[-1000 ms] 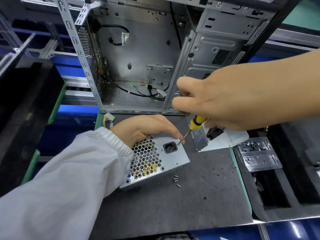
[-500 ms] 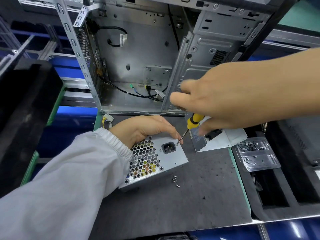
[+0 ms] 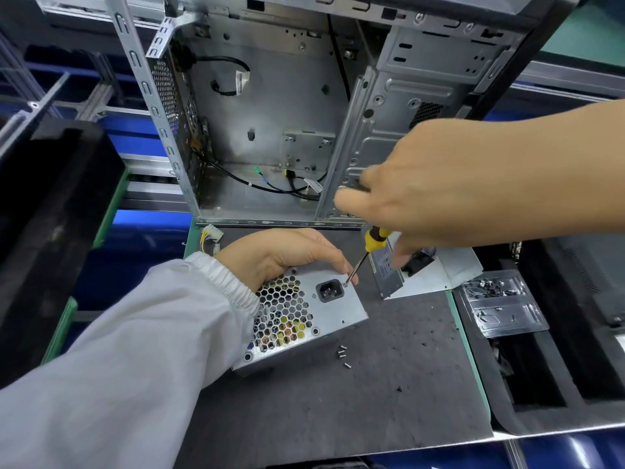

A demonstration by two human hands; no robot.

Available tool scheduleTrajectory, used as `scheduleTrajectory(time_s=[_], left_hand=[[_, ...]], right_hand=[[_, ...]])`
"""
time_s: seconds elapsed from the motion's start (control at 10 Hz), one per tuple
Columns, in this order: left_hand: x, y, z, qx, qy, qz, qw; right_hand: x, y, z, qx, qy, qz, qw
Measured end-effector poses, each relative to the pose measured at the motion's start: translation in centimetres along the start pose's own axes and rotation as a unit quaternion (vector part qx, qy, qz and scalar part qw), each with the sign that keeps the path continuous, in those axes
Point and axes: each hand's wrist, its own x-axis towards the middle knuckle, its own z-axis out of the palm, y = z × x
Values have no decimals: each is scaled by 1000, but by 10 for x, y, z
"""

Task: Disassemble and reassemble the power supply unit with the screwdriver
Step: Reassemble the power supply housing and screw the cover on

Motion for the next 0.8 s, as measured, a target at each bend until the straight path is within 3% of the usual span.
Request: scheduleTrajectory(time_s=[0.2, 0.3, 0.4, 0.5, 0.6, 0.7, 0.8], left_hand=[[0, 0, -1, 3, 19, 11, 1000], [0, 1, -3, 14, 21, 7, 1000], [1, 1, -2, 38, 32, 17, 999], [1, 2, -1, 61, 52, 29, 996], [1, 3, -1, 67, 58, 33, 996], [0, 3, 0, 58, 60, 29, 996], [-1, 2, 0, 46, 63, 26, 997]], right_hand=[[-9, 3, -1, -97, -6, -158, 983], [-7, -6, 5, -34, -11, -123, 992], [1, -6, 6, 204, -143, 24, 968], [16, 6, 13, 649, -321, 198, 661], [19, 17, 15, 715, -351, 216, 565], [15, 13, 10, 396, -243, 56, 884], [11, 5, 6, -49, 62, -195, 978]])
